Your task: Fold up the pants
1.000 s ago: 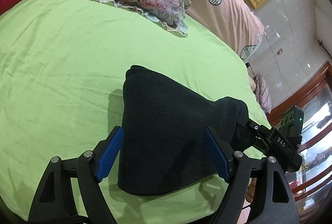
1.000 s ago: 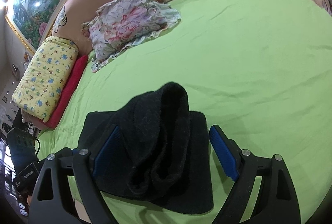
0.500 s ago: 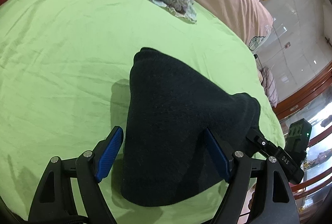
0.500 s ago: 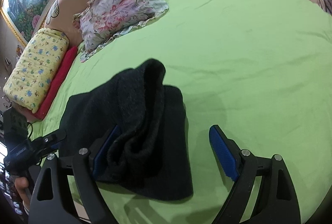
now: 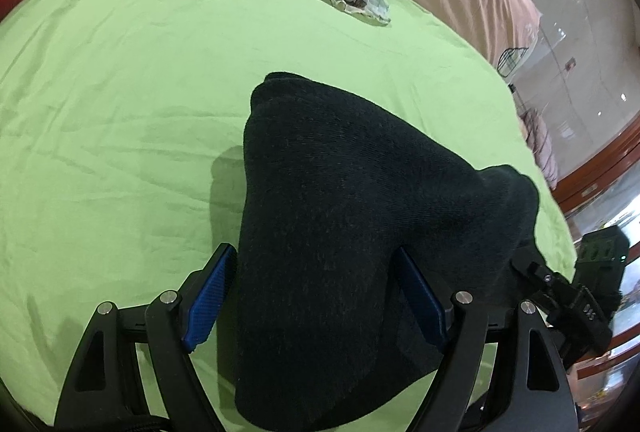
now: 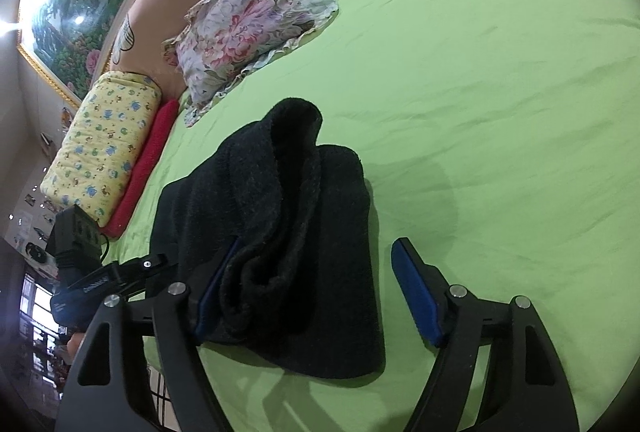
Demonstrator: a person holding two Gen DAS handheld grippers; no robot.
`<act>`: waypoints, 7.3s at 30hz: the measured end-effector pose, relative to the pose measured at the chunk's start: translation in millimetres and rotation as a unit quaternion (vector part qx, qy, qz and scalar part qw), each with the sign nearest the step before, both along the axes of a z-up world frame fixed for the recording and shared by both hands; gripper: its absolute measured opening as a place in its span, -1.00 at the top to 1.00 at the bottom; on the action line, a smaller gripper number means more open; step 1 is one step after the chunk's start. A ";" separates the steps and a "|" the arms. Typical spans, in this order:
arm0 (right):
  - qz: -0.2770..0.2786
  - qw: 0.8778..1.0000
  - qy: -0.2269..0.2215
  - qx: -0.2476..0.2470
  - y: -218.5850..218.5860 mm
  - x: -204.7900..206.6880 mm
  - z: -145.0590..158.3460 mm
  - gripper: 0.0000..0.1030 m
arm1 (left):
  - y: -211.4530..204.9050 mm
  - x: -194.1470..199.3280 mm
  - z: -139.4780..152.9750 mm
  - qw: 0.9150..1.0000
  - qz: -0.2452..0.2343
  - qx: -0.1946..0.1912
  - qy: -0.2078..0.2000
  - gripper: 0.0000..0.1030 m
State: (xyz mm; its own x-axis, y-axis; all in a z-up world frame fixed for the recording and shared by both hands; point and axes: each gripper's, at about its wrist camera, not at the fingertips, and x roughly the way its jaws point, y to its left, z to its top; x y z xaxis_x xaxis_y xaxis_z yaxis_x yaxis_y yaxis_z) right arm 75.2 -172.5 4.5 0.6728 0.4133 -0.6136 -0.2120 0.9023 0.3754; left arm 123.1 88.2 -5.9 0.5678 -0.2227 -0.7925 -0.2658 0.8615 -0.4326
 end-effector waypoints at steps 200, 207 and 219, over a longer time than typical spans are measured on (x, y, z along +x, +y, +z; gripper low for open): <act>0.196 0.954 -0.126 -0.188 192.2 101.1 3.5 -0.90 | 96.4 -19.2 32.2 0.967 0.092 0.235 -0.021 -0.75; 0.195 0.954 -0.127 -0.188 191.5 101.4 3.5 -0.90 | 95.4 -19.8 32.5 0.968 0.091 0.235 -0.023 -0.76; 0.193 0.955 -0.131 -0.182 190.6 101.5 7.6 -0.90 | 94.0 -19.4 36.6 0.966 0.092 0.238 -0.027 -0.76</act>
State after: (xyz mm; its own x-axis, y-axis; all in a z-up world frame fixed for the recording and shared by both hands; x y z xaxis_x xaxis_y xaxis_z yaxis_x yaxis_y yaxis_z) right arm 176.8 18.1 12.1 0.6638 0.4522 -0.5957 -0.5981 0.7992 -0.0597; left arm 103.8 182.2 30.7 0.6067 0.2687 -0.7482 -0.4216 0.9066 -0.0164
